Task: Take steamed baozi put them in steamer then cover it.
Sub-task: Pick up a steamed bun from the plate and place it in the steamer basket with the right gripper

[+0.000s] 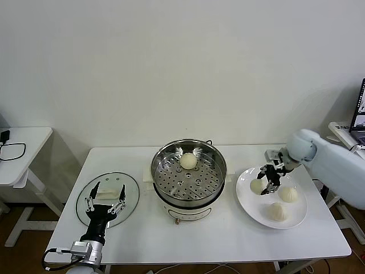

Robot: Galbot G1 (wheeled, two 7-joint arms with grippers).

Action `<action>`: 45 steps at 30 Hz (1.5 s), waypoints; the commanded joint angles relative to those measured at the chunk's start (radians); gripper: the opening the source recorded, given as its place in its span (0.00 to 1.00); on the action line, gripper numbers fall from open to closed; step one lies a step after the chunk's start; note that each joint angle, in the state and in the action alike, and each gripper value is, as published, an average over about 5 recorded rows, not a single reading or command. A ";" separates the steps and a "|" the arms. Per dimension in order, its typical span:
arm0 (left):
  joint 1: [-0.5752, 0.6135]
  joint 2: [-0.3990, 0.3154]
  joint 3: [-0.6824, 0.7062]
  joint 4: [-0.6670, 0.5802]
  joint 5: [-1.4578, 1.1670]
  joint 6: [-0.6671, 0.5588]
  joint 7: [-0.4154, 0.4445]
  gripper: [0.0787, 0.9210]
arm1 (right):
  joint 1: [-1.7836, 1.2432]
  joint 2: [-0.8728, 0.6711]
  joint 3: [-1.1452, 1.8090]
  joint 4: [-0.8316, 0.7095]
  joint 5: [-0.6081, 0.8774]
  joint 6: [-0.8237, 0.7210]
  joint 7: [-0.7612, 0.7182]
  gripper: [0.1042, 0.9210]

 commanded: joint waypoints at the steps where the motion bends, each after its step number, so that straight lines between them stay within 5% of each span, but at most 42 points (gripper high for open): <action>1: -0.001 0.003 0.000 -0.001 0.000 0.002 0.001 0.88 | 0.393 -0.091 -0.297 0.233 0.231 -0.122 -0.005 0.68; 9: -0.001 0.006 -0.002 -0.020 -0.005 0.005 0.001 0.88 | 0.690 0.052 -0.521 0.340 0.473 -0.250 0.047 0.68; 17: -0.003 0.012 -0.022 -0.023 -0.012 0.004 0.004 0.88 | 0.660 0.332 -0.513 0.293 0.540 -0.362 0.108 0.68; 31: -0.014 0.019 -0.057 -0.007 -0.027 0.007 0.011 0.88 | 0.417 0.703 -0.394 -0.093 0.407 -0.388 0.112 0.68; 45: -0.020 0.017 -0.079 0.001 -0.029 0.007 0.017 0.88 | 0.236 0.853 -0.335 -0.310 0.267 -0.342 0.084 0.69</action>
